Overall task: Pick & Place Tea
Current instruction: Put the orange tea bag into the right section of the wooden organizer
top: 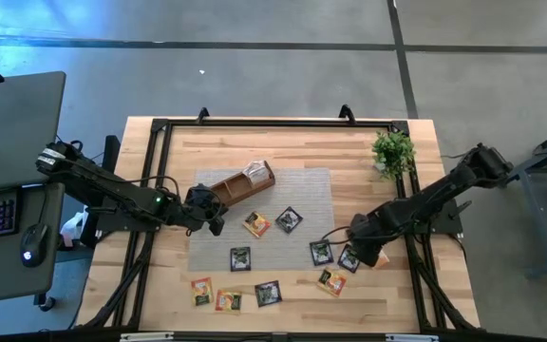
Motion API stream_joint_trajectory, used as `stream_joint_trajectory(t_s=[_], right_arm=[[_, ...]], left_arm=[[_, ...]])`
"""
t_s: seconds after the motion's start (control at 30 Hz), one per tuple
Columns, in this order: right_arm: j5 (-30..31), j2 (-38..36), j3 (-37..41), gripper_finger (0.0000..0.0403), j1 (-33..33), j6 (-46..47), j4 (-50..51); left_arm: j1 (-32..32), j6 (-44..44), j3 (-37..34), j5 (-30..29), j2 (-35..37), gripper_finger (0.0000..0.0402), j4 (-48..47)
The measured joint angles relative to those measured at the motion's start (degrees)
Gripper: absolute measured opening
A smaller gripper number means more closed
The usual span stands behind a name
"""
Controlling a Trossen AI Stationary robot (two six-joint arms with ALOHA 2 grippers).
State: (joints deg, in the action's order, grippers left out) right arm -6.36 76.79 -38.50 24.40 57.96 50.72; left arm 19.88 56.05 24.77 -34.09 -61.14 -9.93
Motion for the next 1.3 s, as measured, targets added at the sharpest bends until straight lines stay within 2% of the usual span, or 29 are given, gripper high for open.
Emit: stream_joint_trajectory(t_s=[0.27,0.53,0.67,0.83,0.9,1.0,1.1,1.23,1.3], right_arm=[[1.1,0.0,2.7,0.0127,0.0,0.1,0.1],[-1.3,-0.5,9.6,0.0141,0.0,-0.1,-7.6],[-1.1,-0.5,9.6,0.0109,-0.1,0.1,-6.9],[-0.7,0.0,7.8,0.0021,0.0,-2.0,-6.7],[0.8,0.2,6.3,0.0008,0.0,-3.6,-7.5],[5.9,0.1,2.2,0.0022,-0.1,-5.4,-9.4],[15.7,0.1,-2.7,0.0022,0.0,-11.6,-13.1],[36.2,0.1,-8.4,0.0004,-0.2,-26.4,-20.8],[48.5,0.1,-9.3,0.0006,-0.9,-34.4,-29.3]], left_arm=[[0.0,0.0,0.0,0.3,0.0,0.0099,0.0],[0.0,0.0,0.0,0.3,0.0,0.0099,0.0],[0.0,0.0,0.0,0.5,0.0,0.0099,-0.1],[0.0,0.0,0.0,0.5,0.0,0.0099,-0.1],[0.0,0.0,0.0,0.5,0.0,0.0099,-0.1],[0.0,0.0,0.0,0.5,0.0,0.0099,0.0],[0.0,0.0,0.0,0.1,0.0,0.0099,0.0],[0.0,-0.2,0.0,-0.2,0.0,0.0099,0.0],[0.0,-0.3,0.0,-0.2,0.0,0.0099,0.0]])
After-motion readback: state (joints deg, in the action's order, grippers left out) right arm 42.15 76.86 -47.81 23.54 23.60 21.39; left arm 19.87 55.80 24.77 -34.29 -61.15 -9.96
